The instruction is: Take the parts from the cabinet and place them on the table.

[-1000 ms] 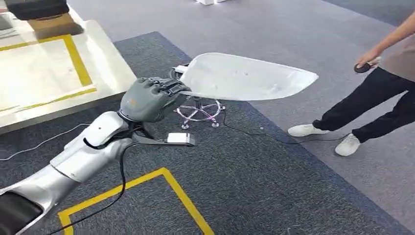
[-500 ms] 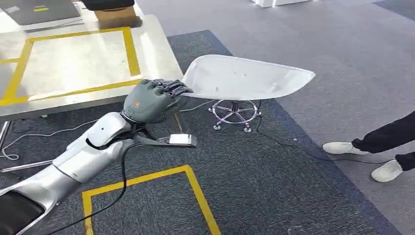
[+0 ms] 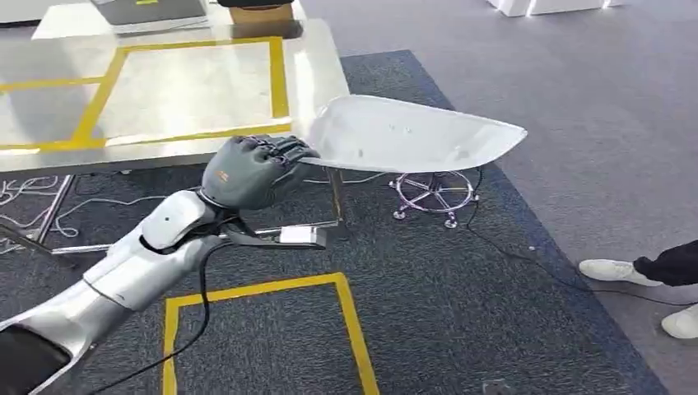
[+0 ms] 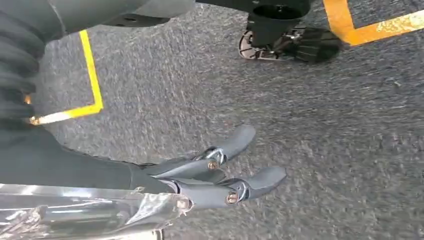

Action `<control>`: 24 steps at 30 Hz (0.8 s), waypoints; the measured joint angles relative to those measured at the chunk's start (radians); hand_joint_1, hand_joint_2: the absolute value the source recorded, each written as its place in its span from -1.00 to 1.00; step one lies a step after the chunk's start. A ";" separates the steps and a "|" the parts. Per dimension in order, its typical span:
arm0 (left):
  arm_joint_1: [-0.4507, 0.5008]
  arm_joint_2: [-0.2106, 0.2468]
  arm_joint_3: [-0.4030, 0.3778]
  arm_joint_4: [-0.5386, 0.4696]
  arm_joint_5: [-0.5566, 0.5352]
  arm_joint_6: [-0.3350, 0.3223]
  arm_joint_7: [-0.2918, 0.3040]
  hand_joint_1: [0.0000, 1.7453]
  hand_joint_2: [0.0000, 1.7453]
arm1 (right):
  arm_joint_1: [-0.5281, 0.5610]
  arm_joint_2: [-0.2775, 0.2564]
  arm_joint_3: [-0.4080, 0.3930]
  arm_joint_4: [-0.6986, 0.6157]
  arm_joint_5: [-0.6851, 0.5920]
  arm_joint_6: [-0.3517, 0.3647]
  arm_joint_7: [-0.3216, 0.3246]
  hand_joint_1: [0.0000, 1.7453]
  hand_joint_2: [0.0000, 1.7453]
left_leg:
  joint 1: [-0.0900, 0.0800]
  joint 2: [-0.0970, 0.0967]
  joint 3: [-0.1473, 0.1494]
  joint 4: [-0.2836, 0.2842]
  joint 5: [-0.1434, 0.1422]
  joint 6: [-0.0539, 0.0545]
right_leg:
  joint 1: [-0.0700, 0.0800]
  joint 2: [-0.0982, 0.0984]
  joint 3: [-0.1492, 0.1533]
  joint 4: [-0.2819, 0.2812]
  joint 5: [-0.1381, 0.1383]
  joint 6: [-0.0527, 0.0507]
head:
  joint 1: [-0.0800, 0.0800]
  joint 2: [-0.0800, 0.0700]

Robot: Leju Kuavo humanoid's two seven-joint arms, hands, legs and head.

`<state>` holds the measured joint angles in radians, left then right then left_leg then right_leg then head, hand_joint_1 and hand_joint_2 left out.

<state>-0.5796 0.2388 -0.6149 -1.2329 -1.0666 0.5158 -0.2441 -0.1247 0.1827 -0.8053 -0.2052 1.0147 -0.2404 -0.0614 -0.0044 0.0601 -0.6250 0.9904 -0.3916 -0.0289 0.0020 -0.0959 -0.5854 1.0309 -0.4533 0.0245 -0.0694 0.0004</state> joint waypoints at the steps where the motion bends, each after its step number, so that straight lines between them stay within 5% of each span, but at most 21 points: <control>1: 0.003 0.003 0.000 0.000 0.000 0.000 0.000 1.00 1.00 | -0.001 0.000 0.000 0.000 0.000 0.000 0.000 -1.00 1.00 | -0.002 -0.011 -0.002 0.001 -0.001 0.004 | 0.000 -0.013 0.004 -0.002 -0.001 0.004 | 0.001 0.000; 2: 0.003 0.005 0.000 0.000 0.000 -0.001 0.000 1.00 1.00 | -0.002 0.000 0.000 0.000 0.001 0.000 0.000 -1.00 1.00 | -0.002 -0.024 -0.003 -0.002 0.000 0.011 | -0.001 -0.025 0.008 -0.005 -0.003 0.009 | -0.001 0.000; 3: 0.002 0.005 0.001 0.000 0.000 -0.001 0.000 1.00 1.00 | -0.003 0.000 0.000 0.000 0.002 0.000 0.000 -1.00 1.00 | 0.007 -0.034 0.000 -0.007 0.005 0.018 | -0.006 -0.013 0.001 -0.001 -0.010 0.017 | 0.000 0.000; 4: -0.001 0.005 0.002 0.000 0.000 -0.002 0.000 1.00 1.00 | -0.004 0.000 0.000 0.000 0.003 0.000 0.000 -1.00 1.00 | 0.008 -0.044 0.000 -0.007 0.006 0.022 | -0.008 0.044 -0.008 0.032 -0.035 0.022 | 0.003 0.000; 6: -0.002 -0.003 0.000 0.000 0.000 -0.003 0.000 1.00 1.00 | -0.001 0.000 0.000 0.000 0.004 0.000 0.000 -1.00 1.00 | 0.009 -0.069 -0.001 -0.007 0.007 0.028 | -0.009 0.088 -0.077 0.186 -0.110 0.025 | 0.011 0.000; 8: 0.000 -0.006 -0.002 0.000 0.000 -0.003 0.000 1.00 1.00 | 0.002 0.000 0.000 0.000 0.004 0.000 0.000 -1.00 1.00 | 0.009 -0.095 -0.001 -0.007 0.007 0.028 | -0.008 0.093 -0.142 0.306 -0.148 0.027 | 0.011 0.000; 9: 0.000 -0.006 -0.002 0.000 0.000 -0.003 0.000 1.00 1.00 | 0.002 0.000 0.000 0.000 0.004 0.000 0.000 -1.00 1.00 | 0.009 -0.108 0.000 -0.006 0.007 0.028 | -0.009 0.093 -0.147 0.305 -0.131 0.027 | 0.011 0.000; 11: 0.000 -0.006 -0.001 0.000 0.000 -0.004 0.000 1.00 1.00 | 0.001 0.000 0.000 0.000 0.006 0.000 0.000 -1.00 1.00 | 0.013 -0.137 0.001 -0.005 0.007 0.024 | -0.013 0.102 -0.092 0.172 -0.041 0.027 | 0.011 0.000; 12: -0.001 -0.008 -0.001 0.000 0.000 -0.004 0.000 1.00 1.00 | 0.001 0.000 0.000 0.000 0.006 0.000 0.000 -1.00 1.00 | 0.016 -0.151 0.001 -0.002 0.007 0.020 | -0.017 0.125 -0.049 0.078 0.005 0.029 | 0.011 0.000; 13: -0.002 -0.008 -0.002 0.000 0.000 -0.004 0.000 1.00 1.00 | 0.001 0.000 0.000 0.000 0.006 0.000 0.000 -1.00 1.00 | 0.018 -0.161 -0.002 -0.001 0.007 0.013 | -0.027 0.186 -0.027 0.022 0.013 0.031 | 0.013 0.000; 14: -0.004 -0.008 -0.002 0.000 0.002 -0.005 0.000 1.00 1.00 | 0.002 0.001 0.000 0.000 0.006 0.000 0.001 -1.00 1.00 | 0.014 -0.173 -0.011 0.008 0.008 0.006 | -0.034 0.207 -0.014 0.002 0.006 0.029 | 0.013 0.000; 17: -0.001 -0.006 -0.002 0.000 0.003 -0.005 0.000 1.00 1.00 | 0.001 0.001 0.000 0.000 0.006 -0.001 0.003 -1.00 1.00 | 0.025 -0.206 -0.018 -0.008 0.023 -0.019 | -0.022 0.174 -0.019 0.012 0.010 0.009 | 0.011 0.000; 18: -0.001 -0.002 -0.001 0.000 0.004 -0.005 0.000 1.00 1.00 | -0.001 0.001 0.001 0.000 0.006 -0.001 0.003 -1.00 1.00 | 0.026 -0.207 -0.022 -0.007 0.021 -0.022 | -0.030 0.158 -0.015 0.003 0.016 -0.001 | 0.012 0.000; 20: -0.007 -0.004 -0.002 0.000 0.006 -0.005 0.000 1.00 1.00 | -0.003 0.001 0.001 0.000 0.007 -0.001 0.002 -1.00 1.00 | 0.014 -0.108 -0.057 0.068 -0.030 -0.027 | -0.025 0.134 -0.012 0.000 0.016 -0.014 | -0.001 0.000; 22: -0.006 -0.007 -0.003 0.000 0.008 -0.005 0.000 1.00 1.00 | 0.002 0.001 0.001 0.000 0.007 -0.001 0.003 -1.00 1.00 | 0.015 -0.079 -0.138 0.233 -0.104 -0.030 | -0.020 0.104 -0.013 0.000 0.014 -0.017 | 0.000 0.000; 24: -0.001 -0.007 -0.003 0.001 0.010 -0.006 0.000 1.00 1.00 | 0.004 0.001 0.001 0.000 0.008 -0.001 0.004 -1.00 1.00 | 0.015 -0.074 -0.170 0.296 -0.112 -0.031 | -0.018 0.076 -0.012 0.000 0.013 -0.019 | -0.001 0.000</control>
<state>-0.5803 0.2316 -0.6184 -1.2322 -1.0571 0.5093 -0.2441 -0.1210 0.1835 -0.8045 -0.2052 1.0224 -0.2415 -0.0576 0.0108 -0.0139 -0.7949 1.2868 -0.5035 -0.0599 -0.0158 -0.0201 -0.5977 1.0311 -0.4407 0.0057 -0.0702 0.0004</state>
